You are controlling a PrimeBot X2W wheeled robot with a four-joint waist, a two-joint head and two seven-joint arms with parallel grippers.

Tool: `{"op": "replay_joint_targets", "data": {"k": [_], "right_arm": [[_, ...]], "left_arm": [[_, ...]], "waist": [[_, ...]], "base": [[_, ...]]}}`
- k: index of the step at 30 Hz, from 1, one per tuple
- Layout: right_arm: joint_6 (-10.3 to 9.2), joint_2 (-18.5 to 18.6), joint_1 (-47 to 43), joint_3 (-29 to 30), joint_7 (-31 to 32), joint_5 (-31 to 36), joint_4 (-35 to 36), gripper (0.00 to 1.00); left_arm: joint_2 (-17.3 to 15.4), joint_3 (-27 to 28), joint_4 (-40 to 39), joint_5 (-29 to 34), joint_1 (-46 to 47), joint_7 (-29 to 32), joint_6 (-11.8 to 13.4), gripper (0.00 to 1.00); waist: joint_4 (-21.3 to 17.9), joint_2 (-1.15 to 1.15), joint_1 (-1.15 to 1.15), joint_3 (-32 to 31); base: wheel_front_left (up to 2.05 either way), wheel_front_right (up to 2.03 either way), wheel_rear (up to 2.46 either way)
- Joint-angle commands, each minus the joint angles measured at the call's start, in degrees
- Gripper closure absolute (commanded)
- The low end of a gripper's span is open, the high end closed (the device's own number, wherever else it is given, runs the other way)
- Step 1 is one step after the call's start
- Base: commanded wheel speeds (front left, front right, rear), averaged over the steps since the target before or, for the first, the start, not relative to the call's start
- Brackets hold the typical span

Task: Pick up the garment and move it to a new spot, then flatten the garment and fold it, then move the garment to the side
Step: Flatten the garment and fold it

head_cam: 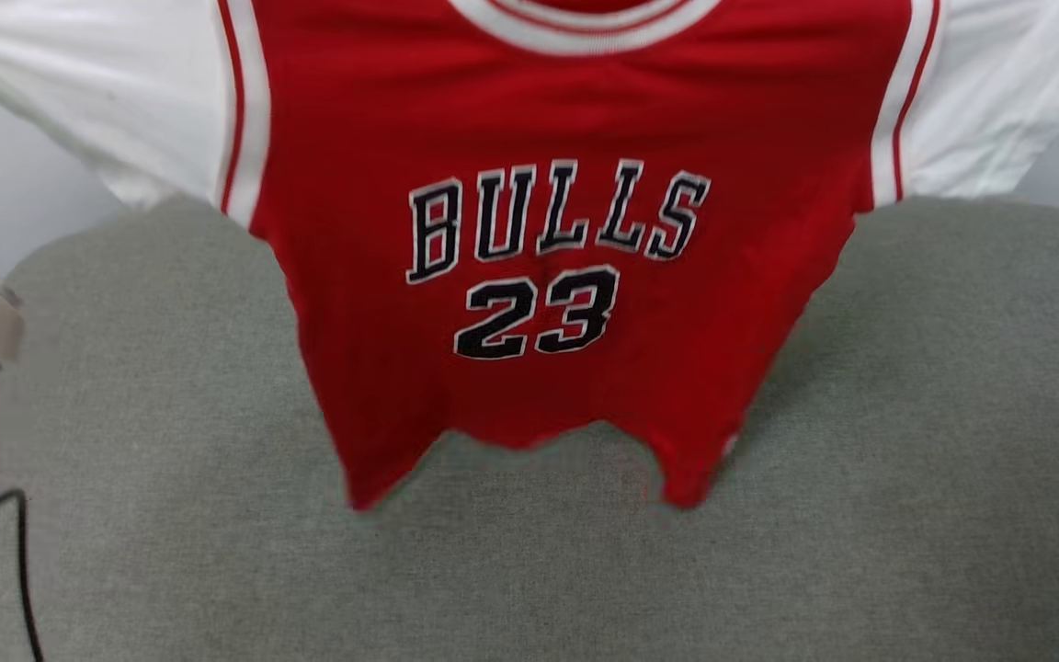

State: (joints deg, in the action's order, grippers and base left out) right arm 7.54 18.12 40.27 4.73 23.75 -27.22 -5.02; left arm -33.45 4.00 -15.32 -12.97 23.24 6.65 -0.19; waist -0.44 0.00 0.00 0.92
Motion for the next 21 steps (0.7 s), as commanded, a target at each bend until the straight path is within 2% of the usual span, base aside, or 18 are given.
{"op": "replay_joint_targets", "data": {"k": [1,9,15,21], "right_arm": [[-0.1,0.6,2.6,0.9,0.2,-0.8,-0.4,1.0],[-0.11,3.3,11.4,1.7,1.0,0.2,-2.7,1.0],[-0.11,4.5,20.4,2.9,0.2,2.2,-6.2,1.0],[-0.12,4.4,32.9,3.7,-1.7,5.4,-11.8,1.0]], "left_arm": [[-1.7,0.3,0.5,-0.3,3.0,0.9,-1.0,1.0],[-6.4,-1.5,5.2,-1.7,14.4,2.1,-4.7,1.0],[-8.8,-4.1,10.1,-1.8,24.0,1.0,-6.0,1.0],[-10.0,-8.6,18.6,-1.4,39.4,-2.2,-6.8,1.0]], "waist": [[0.3,0.0,0.0,1.2],[1.3,0.0,0.0,9.6],[2.0,0.0,0.0,17.0],[3.3,0.0,0.0,25.9]], "base": [[0.0,0.0,0.0],[0.0,0.0,0.0],[0.0,0.0,0.0],[0.0,0.0,0.0]]}}
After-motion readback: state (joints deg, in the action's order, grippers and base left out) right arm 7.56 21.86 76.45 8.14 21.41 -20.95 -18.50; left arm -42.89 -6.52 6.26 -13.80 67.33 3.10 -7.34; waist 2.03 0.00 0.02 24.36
